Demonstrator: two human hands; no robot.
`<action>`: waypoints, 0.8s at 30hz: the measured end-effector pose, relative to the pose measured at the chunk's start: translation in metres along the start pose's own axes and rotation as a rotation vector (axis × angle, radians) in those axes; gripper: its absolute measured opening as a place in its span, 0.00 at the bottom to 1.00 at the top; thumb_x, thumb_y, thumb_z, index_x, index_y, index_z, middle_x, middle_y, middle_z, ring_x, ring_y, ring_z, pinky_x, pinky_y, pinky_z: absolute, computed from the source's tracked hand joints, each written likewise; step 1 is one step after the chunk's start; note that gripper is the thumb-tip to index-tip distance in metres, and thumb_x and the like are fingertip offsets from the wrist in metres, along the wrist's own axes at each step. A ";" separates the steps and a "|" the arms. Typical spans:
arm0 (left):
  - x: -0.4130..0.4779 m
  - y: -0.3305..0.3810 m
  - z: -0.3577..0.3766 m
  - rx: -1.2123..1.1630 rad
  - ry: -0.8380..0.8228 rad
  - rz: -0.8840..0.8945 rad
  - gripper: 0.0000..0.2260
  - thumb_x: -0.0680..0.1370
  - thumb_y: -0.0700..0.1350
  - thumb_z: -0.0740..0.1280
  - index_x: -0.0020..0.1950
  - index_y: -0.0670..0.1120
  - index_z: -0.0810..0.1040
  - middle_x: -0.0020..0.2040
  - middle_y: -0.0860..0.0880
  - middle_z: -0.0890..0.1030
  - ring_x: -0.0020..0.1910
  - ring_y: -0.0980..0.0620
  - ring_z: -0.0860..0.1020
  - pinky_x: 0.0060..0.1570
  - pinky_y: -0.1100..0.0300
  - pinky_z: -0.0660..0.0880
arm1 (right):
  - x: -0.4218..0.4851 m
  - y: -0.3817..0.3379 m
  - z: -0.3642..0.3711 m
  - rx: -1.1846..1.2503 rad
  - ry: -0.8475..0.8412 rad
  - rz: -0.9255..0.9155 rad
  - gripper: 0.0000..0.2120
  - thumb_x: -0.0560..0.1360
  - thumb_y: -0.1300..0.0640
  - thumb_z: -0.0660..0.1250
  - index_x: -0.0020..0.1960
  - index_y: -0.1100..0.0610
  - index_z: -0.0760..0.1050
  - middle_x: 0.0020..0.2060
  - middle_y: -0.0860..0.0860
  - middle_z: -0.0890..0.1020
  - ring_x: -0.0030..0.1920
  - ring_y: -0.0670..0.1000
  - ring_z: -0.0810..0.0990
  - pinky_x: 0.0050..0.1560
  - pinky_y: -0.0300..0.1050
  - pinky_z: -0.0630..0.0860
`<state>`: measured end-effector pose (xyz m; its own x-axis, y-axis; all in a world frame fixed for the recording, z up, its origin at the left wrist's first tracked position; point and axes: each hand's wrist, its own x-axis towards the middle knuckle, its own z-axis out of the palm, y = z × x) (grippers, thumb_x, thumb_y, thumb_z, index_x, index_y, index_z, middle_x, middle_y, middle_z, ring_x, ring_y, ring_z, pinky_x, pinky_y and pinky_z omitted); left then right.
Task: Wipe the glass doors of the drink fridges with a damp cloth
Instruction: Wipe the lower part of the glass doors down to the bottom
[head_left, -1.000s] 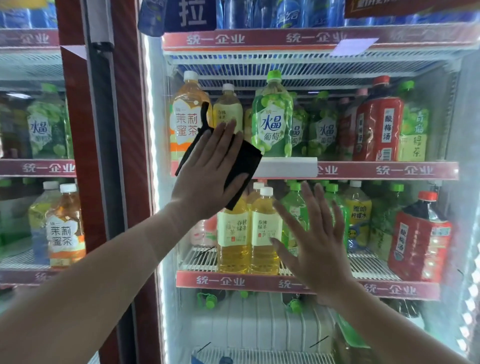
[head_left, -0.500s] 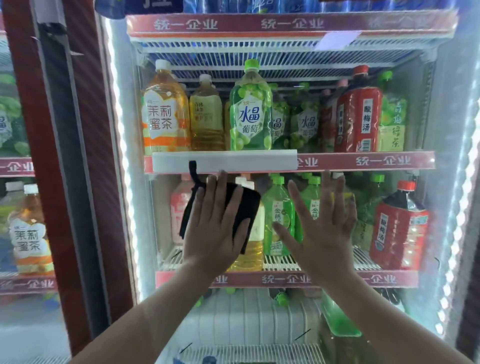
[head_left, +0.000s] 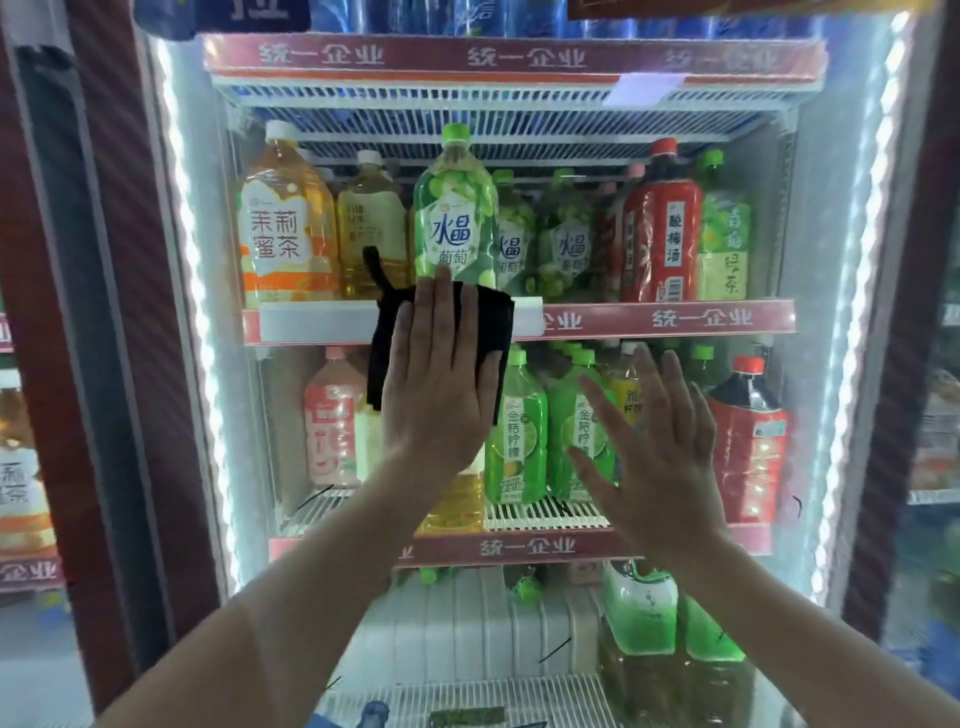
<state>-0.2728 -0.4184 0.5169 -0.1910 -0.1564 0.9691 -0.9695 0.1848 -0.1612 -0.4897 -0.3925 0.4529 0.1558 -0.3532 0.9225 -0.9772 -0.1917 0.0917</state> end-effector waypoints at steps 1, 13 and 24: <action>0.015 0.003 -0.001 0.008 -0.001 0.018 0.28 0.85 0.52 0.49 0.80 0.36 0.53 0.80 0.36 0.52 0.80 0.40 0.50 0.79 0.47 0.44 | 0.000 0.004 -0.001 -0.004 0.007 0.005 0.32 0.78 0.37 0.57 0.79 0.47 0.61 0.80 0.60 0.52 0.80 0.63 0.49 0.75 0.66 0.53; -0.024 0.045 0.019 0.009 -0.037 0.068 0.29 0.85 0.52 0.47 0.80 0.36 0.47 0.80 0.37 0.47 0.80 0.41 0.49 0.79 0.47 0.44 | 0.000 0.027 0.007 0.007 -0.022 0.088 0.34 0.79 0.34 0.53 0.81 0.42 0.49 0.81 0.57 0.43 0.80 0.62 0.43 0.78 0.58 0.39; -0.061 0.037 0.016 0.045 -0.212 0.569 0.29 0.85 0.55 0.52 0.81 0.41 0.53 0.81 0.42 0.52 0.80 0.45 0.51 0.78 0.48 0.50 | 0.000 0.035 -0.004 0.016 -0.143 0.045 0.36 0.79 0.34 0.57 0.81 0.40 0.44 0.80 0.56 0.38 0.80 0.61 0.37 0.77 0.64 0.44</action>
<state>-0.2998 -0.4173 0.4490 -0.7031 -0.2357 0.6709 -0.7109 0.2552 -0.6554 -0.5245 -0.3953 0.4573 0.1317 -0.4884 0.8626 -0.9815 -0.1863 0.0443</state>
